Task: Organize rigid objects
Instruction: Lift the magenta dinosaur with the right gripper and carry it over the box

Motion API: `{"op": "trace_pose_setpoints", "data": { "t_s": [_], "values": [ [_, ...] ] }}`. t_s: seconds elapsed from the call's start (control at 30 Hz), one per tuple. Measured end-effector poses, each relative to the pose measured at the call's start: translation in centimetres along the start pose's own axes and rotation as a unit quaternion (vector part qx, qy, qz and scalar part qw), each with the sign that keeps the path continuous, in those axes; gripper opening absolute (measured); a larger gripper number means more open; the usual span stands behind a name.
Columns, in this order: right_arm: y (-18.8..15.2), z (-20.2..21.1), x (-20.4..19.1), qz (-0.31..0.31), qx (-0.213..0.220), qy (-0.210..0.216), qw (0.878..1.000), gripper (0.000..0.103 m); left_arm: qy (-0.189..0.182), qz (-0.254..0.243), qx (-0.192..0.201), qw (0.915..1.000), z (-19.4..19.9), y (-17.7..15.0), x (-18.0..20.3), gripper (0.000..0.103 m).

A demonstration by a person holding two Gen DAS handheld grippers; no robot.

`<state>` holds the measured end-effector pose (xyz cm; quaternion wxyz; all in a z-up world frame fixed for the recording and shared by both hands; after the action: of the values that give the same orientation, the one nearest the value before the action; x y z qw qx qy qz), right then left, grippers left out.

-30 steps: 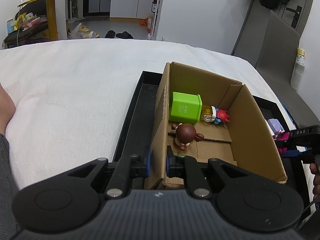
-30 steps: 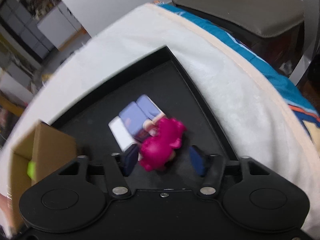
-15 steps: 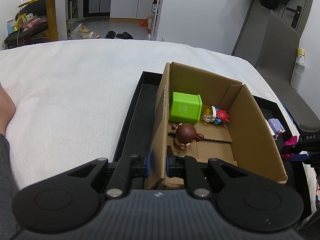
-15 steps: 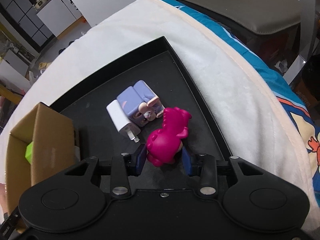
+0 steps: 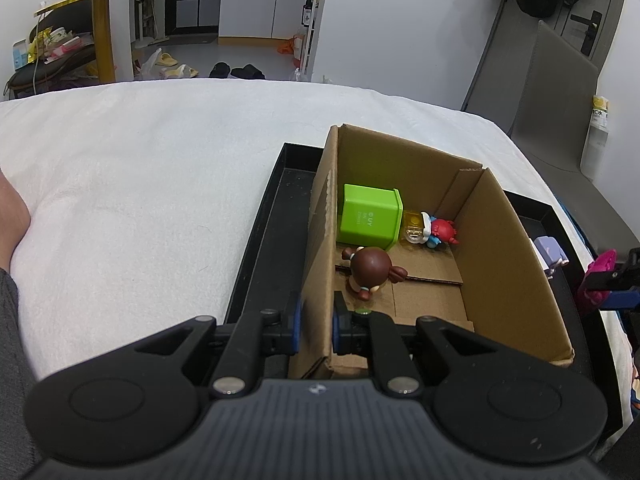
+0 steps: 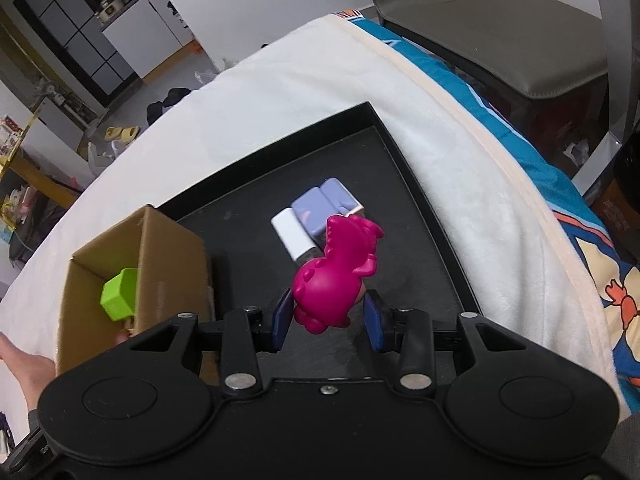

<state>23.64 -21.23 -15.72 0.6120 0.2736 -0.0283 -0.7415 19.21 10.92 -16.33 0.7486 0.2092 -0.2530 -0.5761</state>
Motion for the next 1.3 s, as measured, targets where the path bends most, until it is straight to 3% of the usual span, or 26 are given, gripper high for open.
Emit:
{"op": "trace_pose_setpoints", "data": {
  "t_s": [0.63,1.3],
  "values": [
    [-0.1,4.5,-4.7,0.040,0.031,0.031,0.998,0.038,-0.003,-0.001,0.000,1.0000,0.0,0.1,0.1,0.013],
    [-0.7,4.3,-10.7,0.097,0.006,0.072,0.993,0.038,-0.004,0.000,0.002,1.0000,0.2,0.0,0.0,0.013]
  ]
}}
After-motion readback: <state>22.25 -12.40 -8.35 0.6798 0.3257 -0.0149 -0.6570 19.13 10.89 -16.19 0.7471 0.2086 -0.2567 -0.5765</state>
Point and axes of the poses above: each gripper's, at about its wrist camera, not at the fingertips, and z roughly against the way its jaws point, x to its right, y to its top, the point moved 4 cm from there along -z, roughly the way its jaws point, and after that the axes turned 4 degrees about -x, right-handed, at the moved point
